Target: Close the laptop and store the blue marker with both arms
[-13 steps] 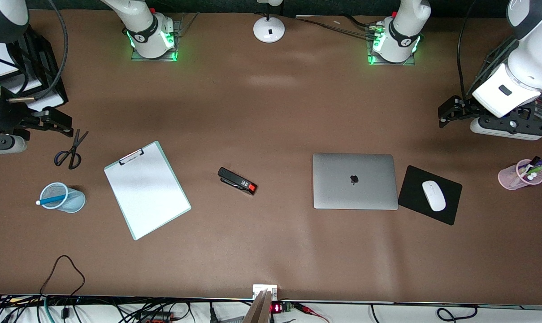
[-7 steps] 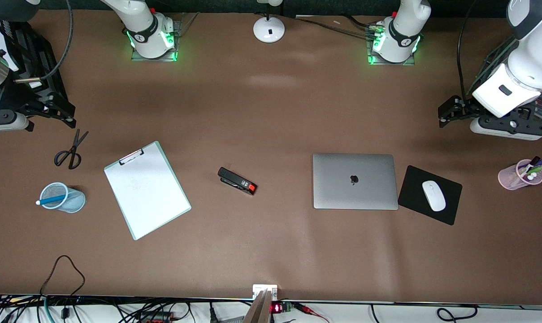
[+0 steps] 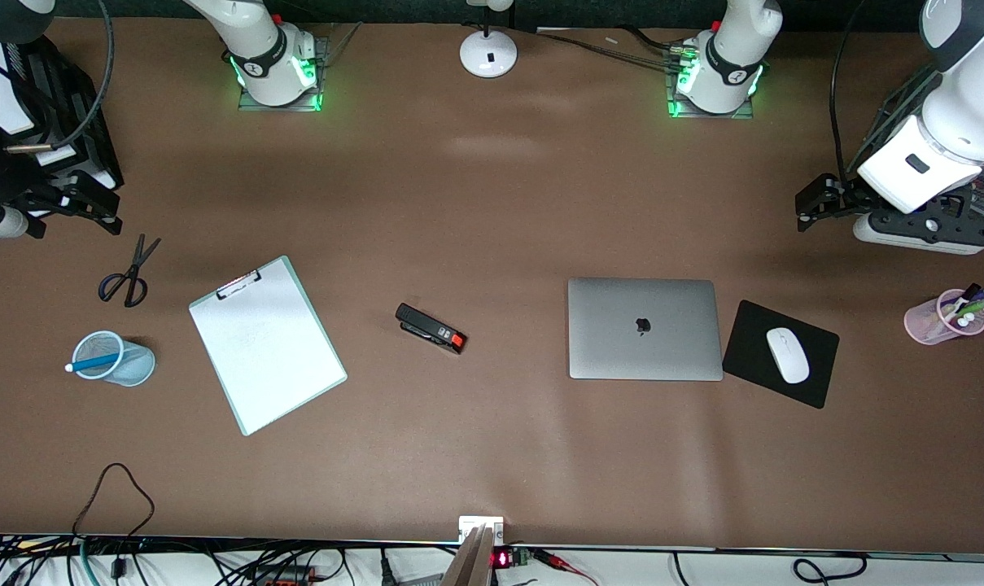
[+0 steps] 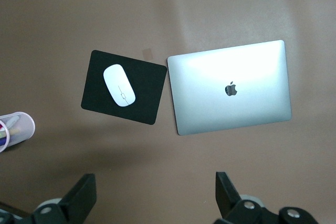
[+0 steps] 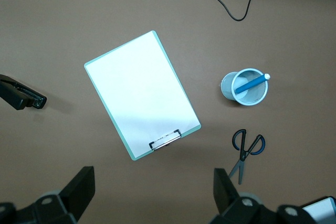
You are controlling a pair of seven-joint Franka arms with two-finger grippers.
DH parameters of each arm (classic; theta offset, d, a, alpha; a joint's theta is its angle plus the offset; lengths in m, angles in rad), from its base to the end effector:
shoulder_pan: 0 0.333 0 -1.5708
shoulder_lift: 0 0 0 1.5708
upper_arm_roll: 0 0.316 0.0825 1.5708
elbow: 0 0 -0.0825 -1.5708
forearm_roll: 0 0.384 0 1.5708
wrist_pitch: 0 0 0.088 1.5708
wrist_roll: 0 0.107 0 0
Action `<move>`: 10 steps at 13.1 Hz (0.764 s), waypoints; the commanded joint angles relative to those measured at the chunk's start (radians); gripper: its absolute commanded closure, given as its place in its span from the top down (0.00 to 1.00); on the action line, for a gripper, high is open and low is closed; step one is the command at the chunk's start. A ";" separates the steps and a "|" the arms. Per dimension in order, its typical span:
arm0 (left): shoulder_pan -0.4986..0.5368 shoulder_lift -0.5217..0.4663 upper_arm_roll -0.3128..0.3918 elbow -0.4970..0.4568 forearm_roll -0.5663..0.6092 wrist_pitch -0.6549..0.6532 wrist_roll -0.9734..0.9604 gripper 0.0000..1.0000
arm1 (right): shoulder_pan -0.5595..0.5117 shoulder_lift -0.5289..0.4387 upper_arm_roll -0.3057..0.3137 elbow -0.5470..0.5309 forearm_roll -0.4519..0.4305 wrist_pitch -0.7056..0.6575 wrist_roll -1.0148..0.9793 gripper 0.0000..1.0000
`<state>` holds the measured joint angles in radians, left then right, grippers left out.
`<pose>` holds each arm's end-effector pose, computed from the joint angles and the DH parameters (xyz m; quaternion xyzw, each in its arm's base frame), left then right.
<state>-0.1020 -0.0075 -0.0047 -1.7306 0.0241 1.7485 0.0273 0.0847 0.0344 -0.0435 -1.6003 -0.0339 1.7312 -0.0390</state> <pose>0.5599 -0.0578 0.5682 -0.9975 0.0689 -0.0132 0.0114 0.5793 0.0212 0.6058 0.9978 0.0420 0.0483 0.0175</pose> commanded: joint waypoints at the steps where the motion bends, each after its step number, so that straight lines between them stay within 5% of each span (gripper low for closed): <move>1: 0.004 0.001 -0.001 0.014 0.022 -0.015 0.019 1.00 | -0.010 -0.033 0.010 -0.026 0.064 -0.027 0.008 1.00; 10: 0.004 0.000 -0.001 0.014 0.023 -0.015 0.019 1.00 | -0.003 -0.047 0.025 -0.013 0.068 -0.159 0.004 1.00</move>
<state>-0.1019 -0.0075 -0.0036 -1.7306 0.0242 1.7475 0.0273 0.0852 0.0071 -0.0252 -1.6003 0.0222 1.5827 -0.0385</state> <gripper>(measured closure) 0.000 0.000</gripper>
